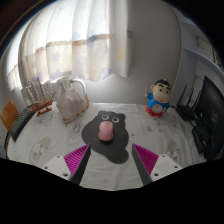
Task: Arrange mouse
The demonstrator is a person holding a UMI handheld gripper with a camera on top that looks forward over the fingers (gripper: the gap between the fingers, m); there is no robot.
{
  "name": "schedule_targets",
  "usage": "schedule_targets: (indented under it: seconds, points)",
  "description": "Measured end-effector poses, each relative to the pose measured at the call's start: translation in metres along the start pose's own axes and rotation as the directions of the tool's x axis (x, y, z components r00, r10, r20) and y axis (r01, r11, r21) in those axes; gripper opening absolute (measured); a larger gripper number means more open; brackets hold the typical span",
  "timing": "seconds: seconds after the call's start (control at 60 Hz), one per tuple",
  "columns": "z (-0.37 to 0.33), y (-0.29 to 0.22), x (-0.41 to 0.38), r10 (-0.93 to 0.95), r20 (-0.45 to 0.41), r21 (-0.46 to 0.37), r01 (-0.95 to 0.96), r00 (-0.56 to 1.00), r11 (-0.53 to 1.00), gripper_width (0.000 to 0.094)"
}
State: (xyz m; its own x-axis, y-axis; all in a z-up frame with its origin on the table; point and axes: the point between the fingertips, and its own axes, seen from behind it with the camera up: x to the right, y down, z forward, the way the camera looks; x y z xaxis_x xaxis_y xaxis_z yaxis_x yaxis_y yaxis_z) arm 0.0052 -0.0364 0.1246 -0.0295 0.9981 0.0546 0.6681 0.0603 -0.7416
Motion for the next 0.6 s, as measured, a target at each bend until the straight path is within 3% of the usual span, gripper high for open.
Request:
schedule_targets:
  seconds: [0.083,0.267,0.6]
  points:
    - [-0.048,0.03,0.005,0.022,-0.003,-0.057,-0.022,1.0,0.998,0.0854]
    - [-0.107,0.078,0.003,0.066,0.001,-0.098,-0.066,0.998,0.993,0.0856]
    - [-0.117,0.075,0.001,0.012,-0.016,-0.064,-0.013,1.0,0.998,0.0856]
